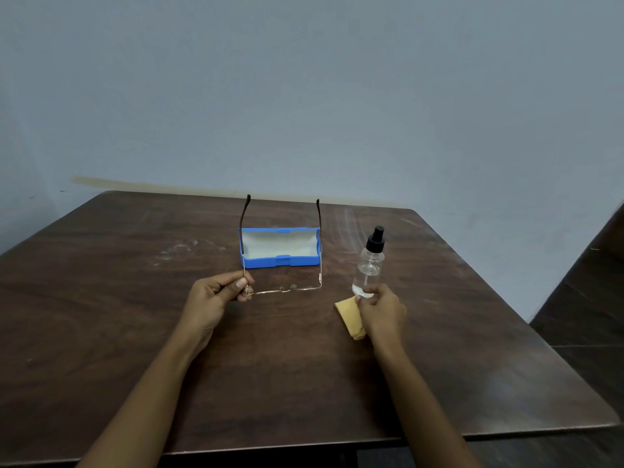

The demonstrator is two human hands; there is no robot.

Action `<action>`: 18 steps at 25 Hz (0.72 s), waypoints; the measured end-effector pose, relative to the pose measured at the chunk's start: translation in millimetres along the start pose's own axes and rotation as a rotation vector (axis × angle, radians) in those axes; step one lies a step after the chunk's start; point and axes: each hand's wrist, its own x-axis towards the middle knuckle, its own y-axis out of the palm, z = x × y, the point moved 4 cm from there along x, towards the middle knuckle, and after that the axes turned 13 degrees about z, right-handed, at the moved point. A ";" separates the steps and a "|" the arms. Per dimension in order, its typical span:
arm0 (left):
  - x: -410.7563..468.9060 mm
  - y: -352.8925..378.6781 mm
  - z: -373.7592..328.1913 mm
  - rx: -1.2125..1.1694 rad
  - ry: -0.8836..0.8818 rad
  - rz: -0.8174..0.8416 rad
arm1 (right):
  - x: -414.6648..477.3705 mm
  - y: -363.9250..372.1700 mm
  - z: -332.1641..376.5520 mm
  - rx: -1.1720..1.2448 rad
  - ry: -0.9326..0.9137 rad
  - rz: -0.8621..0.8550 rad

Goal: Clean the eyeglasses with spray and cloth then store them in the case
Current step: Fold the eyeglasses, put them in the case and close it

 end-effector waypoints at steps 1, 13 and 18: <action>0.0 -0.2 -0.4 -0.007 0.000 0.000 | -0.1 0.1 -0.2 -0.002 0.001 0.009; 2.0 -3.6 5.1 0.037 0.004 -0.019 | -19.9 -7.8 26.9 -0.300 -0.309 -0.105; 2.7 -3.0 5.3 0.068 0.007 -0.016 | -5.1 19.4 42.8 0.050 -0.496 0.147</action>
